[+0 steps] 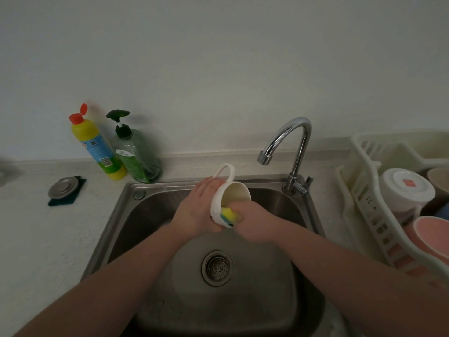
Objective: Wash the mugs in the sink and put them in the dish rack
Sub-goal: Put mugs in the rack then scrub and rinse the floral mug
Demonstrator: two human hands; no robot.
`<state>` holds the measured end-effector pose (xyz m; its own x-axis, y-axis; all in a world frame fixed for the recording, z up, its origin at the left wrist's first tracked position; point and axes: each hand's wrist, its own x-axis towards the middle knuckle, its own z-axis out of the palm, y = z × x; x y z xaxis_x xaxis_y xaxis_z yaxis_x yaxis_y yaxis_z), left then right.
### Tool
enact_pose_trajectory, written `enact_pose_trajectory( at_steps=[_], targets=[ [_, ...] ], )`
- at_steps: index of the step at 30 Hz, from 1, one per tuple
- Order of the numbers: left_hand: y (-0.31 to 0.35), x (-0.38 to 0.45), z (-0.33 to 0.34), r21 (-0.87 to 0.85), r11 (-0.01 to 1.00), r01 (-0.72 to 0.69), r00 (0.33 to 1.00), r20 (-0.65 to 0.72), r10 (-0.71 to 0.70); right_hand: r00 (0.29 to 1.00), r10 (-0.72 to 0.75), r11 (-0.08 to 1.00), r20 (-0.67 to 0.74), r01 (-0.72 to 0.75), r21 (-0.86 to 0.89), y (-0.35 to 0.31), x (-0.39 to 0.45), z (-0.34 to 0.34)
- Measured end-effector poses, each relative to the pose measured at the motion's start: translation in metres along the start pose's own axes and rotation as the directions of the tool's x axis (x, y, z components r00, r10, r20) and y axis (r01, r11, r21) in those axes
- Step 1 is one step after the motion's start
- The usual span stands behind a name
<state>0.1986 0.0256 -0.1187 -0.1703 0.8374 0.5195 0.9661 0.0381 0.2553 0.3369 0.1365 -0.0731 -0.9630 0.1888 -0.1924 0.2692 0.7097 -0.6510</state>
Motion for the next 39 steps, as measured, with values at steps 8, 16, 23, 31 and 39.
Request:
enact_pose_trajectory(
  at_steps=[8, 16, 23, 31, 39],
  targets=[
    [-0.002, 0.004, -0.010, 0.030, 0.994, -0.101, 0.994, -0.045, 0.103, 0.990, -0.107, 0.918, 0.087, 0.132, -0.374, 0.008, -0.008, -0.001],
    [0.000, 0.007, -0.008, 0.015, 0.998, -0.055, 0.998, 0.023, 0.055, 1.000, -0.012, 0.987, 0.021, 0.015, -0.161, -0.001, -0.002, -0.003],
    [-0.002, 0.009, -0.016, 0.022, 0.996, -0.082, 0.995, 0.060, 0.080, 0.997, -0.028, 0.980, 0.067, 0.041, -0.195, 0.004, -0.006, -0.003],
    [0.008, 0.004, -0.008, -0.097, 0.995, 0.025, 0.995, 0.095, -0.016, 0.987, -0.034, 0.820, 0.159, 0.119, -0.559, 0.019, 0.000, 0.003],
    [0.002, 0.014, -0.015, -0.124, 0.991, 0.048, 0.995, 0.094, -0.036, 0.996, -0.076, 0.976, 0.038, 0.082, -0.200, 0.009, -0.007, -0.005]
  ],
)
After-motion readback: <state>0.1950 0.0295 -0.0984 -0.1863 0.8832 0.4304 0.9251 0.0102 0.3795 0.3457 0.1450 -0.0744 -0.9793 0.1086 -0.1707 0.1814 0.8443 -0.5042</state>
